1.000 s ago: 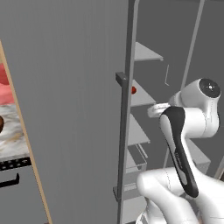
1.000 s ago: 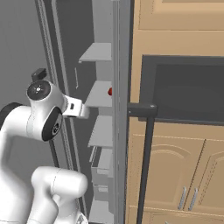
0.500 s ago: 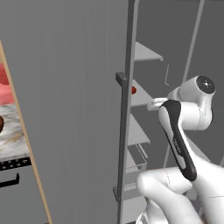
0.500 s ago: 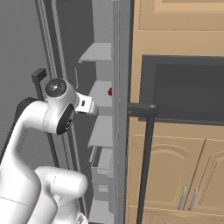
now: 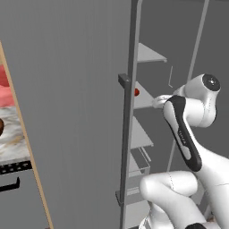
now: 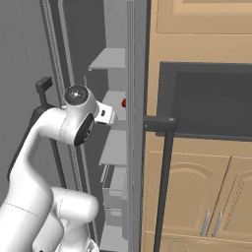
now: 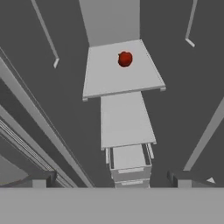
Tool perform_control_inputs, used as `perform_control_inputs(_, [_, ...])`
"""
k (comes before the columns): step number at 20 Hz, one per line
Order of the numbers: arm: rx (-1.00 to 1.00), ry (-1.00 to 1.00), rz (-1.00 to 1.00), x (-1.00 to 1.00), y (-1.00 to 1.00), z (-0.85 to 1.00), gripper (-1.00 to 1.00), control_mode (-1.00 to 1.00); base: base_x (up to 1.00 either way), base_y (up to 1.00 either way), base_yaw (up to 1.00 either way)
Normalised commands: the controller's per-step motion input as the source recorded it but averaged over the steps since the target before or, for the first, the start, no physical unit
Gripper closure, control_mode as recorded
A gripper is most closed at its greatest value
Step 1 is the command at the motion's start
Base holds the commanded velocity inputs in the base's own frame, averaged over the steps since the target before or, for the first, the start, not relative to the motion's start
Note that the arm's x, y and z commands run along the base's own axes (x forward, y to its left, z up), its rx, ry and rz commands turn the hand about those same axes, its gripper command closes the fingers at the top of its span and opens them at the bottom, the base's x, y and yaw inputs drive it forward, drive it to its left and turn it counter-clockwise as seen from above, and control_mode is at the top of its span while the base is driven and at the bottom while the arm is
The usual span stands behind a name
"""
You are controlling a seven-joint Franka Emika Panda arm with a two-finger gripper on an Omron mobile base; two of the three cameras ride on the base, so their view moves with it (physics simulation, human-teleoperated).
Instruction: Take the eggplant, cucumber, and bell pepper from the freezer and place them in the bowl on the counter.
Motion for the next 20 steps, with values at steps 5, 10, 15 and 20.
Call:
perform_control_inputs(5, [0.0,0.0,-0.03,0.28,-0.01,0.0,-1.0,-1.0,0.0,0.0,0.0])
perform_control_inputs(10, [0.0,0.0,-0.02,0.38,0.0,0.0,-1.0,-1.0,0.0,0.0,0.0])
perform_control_inputs(15, [0.0,0.0,-0.01,0.35,-0.01,0.0,-1.0,-1.0,0.0,0.0,0.0])
perform_control_inputs(20, [0.0,-0.01,0.0,0.19,-0.12,0.0,-1.0,-1.0,0.0,0.0,0.0])
